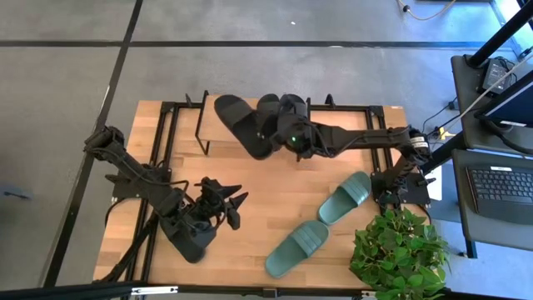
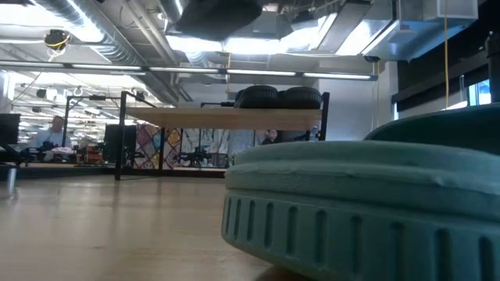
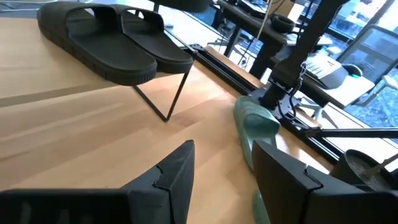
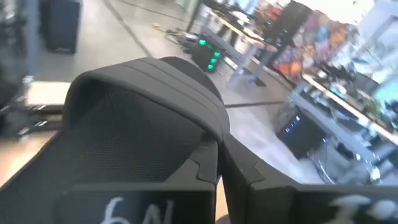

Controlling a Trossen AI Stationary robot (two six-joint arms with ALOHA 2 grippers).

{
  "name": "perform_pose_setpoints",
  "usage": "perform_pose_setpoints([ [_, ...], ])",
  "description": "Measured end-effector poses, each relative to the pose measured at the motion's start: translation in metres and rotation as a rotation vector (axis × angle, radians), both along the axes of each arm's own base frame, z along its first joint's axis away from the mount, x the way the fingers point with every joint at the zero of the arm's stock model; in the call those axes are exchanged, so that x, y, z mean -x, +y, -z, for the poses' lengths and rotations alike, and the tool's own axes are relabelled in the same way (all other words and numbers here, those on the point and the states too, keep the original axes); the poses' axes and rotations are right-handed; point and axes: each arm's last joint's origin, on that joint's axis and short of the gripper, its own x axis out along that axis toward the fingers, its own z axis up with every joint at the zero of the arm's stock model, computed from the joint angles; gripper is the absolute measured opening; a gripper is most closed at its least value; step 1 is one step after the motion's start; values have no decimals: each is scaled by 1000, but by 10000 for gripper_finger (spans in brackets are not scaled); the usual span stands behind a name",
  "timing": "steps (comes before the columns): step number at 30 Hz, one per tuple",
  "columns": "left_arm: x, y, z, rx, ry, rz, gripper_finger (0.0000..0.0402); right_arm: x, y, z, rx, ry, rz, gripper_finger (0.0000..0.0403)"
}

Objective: Pick and place slides into the shelf
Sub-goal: Put the black slide on the shelf

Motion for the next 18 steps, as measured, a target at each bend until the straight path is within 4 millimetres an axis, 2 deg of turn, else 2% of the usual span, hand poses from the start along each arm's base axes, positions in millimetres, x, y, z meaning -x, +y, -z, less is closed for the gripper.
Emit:
perform_pose_setpoints([
  [6,4,3,0,-11,30,-2,153,-11,-8,17,1,37,16,8],
  [10,7,12,-4,26,-12,-62,153,-12,-8,17,-11,21,19,8],
  [12,5,16,-4,-71,58,-41,152,-12,-8,16,-21,4,25,8],
  [18,2,19,-2,-462,398,169,152,-12,-8,16,-21,-2,24,8],
])
